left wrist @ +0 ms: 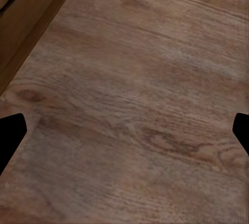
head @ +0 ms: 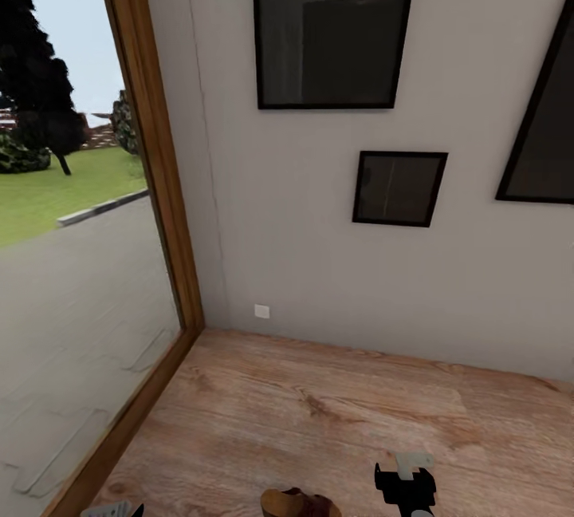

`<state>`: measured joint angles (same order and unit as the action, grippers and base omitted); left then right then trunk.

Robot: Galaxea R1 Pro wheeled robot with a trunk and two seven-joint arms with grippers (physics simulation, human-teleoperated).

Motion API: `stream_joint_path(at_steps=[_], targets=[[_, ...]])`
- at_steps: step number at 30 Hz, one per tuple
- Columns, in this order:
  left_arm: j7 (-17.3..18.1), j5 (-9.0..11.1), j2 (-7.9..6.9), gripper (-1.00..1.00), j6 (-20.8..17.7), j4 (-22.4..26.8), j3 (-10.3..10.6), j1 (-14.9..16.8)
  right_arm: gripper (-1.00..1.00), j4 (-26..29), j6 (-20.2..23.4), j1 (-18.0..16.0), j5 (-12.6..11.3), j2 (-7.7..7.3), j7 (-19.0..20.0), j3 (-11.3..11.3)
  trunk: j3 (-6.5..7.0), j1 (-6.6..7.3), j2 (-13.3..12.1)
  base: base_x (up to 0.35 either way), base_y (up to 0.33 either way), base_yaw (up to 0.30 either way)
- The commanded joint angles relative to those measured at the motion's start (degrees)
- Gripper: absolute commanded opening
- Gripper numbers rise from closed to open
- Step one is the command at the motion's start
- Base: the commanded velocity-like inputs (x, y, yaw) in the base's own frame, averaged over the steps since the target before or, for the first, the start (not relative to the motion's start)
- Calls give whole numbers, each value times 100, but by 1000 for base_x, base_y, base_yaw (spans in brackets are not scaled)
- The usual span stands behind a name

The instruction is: Pick up the two gym shoes and the two sandals from the corridor floor and place them onto the hallstand (shoe rack) in the corridor, making sure they are on the rack and not on the floor. Arrange them so the two gym shoes are next to each other and the two sandals are next to each other.

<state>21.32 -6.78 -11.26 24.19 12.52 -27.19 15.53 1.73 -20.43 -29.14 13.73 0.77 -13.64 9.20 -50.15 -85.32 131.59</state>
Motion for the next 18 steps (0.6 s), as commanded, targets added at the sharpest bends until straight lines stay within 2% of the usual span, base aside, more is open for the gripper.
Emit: stream_joint_path(at_steps=[1, 18], targets=[[21, -60, 1, 100, 25, -4, -49, 4, 100, -6, -14, -4, 60, 2, -24, 47, -6, 1, 2, 0, 2, -53], [21, -60, 1, 100, 25, -4, -49, 7, 100, -9, -21, -4, 80, -9, -1, 38, -6, 1, 2, 0, 0, -8]])
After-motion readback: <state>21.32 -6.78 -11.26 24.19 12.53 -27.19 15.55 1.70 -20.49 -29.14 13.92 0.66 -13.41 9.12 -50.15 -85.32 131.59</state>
